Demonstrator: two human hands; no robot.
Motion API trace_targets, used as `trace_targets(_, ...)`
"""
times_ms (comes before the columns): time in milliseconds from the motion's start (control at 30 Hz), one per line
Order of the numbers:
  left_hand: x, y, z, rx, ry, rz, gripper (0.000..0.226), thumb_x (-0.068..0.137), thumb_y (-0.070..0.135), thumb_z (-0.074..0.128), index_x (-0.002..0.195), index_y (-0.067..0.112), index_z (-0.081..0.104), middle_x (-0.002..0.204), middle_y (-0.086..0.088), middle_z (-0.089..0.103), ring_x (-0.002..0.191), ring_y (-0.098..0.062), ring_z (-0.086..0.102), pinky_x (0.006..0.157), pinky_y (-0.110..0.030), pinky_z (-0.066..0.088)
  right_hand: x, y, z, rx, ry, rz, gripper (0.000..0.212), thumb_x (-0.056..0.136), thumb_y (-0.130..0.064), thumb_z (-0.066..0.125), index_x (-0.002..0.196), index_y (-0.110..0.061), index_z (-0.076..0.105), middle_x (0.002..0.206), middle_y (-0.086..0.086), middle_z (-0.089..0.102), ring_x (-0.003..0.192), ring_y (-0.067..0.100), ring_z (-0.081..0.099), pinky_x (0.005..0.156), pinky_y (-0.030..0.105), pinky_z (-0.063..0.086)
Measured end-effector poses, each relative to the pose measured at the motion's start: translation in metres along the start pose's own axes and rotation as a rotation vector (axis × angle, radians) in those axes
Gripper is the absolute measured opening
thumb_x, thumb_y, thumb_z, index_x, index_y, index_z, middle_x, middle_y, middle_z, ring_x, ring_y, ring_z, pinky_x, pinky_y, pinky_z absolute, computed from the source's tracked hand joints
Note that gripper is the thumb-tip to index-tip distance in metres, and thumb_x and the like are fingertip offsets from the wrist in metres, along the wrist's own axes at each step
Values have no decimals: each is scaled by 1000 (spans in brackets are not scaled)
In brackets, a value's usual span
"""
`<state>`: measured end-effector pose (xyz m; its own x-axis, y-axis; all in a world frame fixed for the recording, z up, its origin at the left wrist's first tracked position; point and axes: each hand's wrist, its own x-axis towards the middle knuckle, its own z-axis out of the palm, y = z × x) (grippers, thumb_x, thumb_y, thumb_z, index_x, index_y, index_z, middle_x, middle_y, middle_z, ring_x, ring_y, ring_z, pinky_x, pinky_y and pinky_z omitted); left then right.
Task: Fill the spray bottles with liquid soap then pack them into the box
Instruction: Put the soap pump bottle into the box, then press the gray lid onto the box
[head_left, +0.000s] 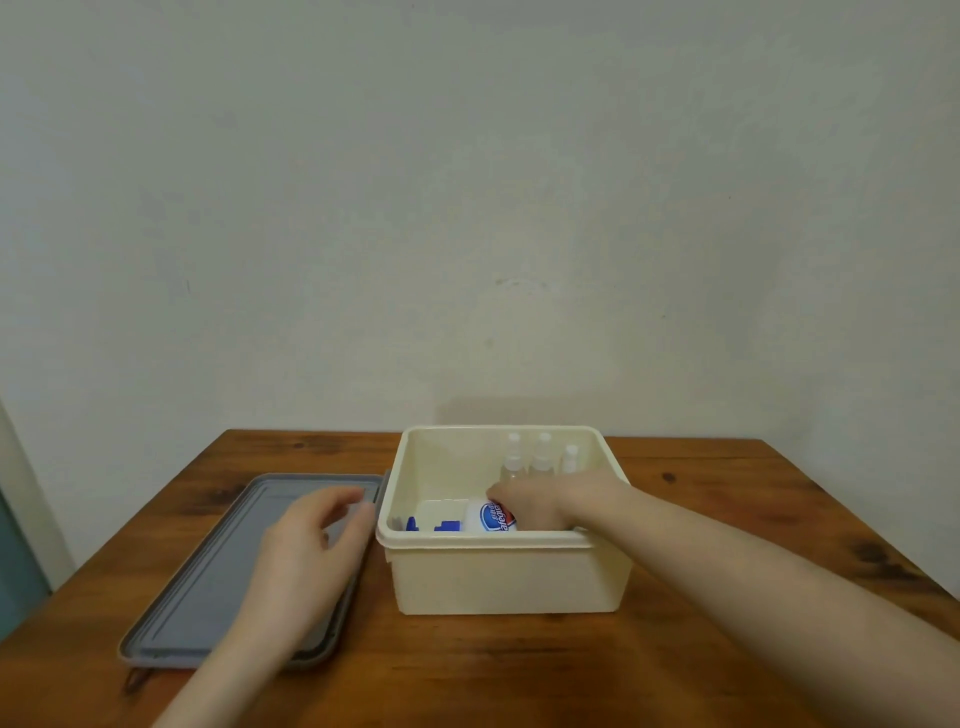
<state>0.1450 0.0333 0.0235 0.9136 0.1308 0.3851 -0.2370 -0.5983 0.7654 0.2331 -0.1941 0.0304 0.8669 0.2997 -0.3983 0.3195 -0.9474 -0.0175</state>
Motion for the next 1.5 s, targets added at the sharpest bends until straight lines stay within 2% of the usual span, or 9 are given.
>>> trace_targets(167,8,-36,-37,227,44,-49,27,87,20,57,112,11,60,114,-7,62,109,-23,56,93,-41,46,-5,3,3,4,29,12,35,81,-40,55,110,-23,46,124,8,47,115,35,46,98,58,37)
trace_targets(333,-1,-69,-72,510,-331,75,18,82,25,63,79,39,52,96,11,59,86,0,56,71,-12,44,-17,-2,-5,25,15,-24,41,84,-35,57,120,-17,47,125,7,51,113,32,49,100,52,39)
trace_targets(467,-10,-76,-86,590,-499,183,15,83,35,62,85,47,52,100,21,54,91,6,54,81,-10,45,-39,-12,-21,97,91,1,58,87,-29,60,139,-14,38,142,4,42,129,24,42,106,34,37)
trace_targets(600,-13,-79,-86,587,-500,239,6,84,48,54,85,42,55,96,20,56,88,6,54,81,-13,46,-68,-36,-46,142,446,-16,42,90,-31,56,127,-12,52,127,3,54,118,20,51,92,24,37)
trace_targets(767,-18,-81,-81,605,-564,266,15,80,53,58,84,39,52,92,20,53,86,7,51,76,-12,43,-84,-89,-52,302,892,-216,22,92,-18,48,102,-9,65,104,8,65,99,24,59,87,37,45)
trace_targets(933,-18,-77,-76,676,-598,278,25,88,37,52,69,35,36,96,15,50,86,2,49,76,-15,42,-78,-145,-37,78,797,-366,25,94,-17,42,101,-3,61,105,15,61,97,33,57,77,41,48)
trace_targets(1067,-15,-64,-76,743,-614,294,11,93,33,44,83,34,40,99,11,49,89,-3,49,76,-18,39,-58,-168,-21,-76,636,-331,21,92,-12,43,95,1,59,105,20,58,96,38,56,64,36,38)
trace_targets(1233,-4,-45,-84,844,-541,327,10,96,32,38,89,26,33,88,10,46,77,-6,46,60,-20,33,-58,-179,-13,-80,502,-293,34,93,-29,49,110,0,54,112,21,57,103,37,54,75,41,44)
trace_targets(1500,18,-31,-103,797,-233,540,16,90,29,42,84,30,27,63,12,40,70,-8,46,54,-17,34,-62,-205,-11,-372,665,-309,18,85,-5,57,101,2,57,96,18,65,84,31,63,63,36,49)
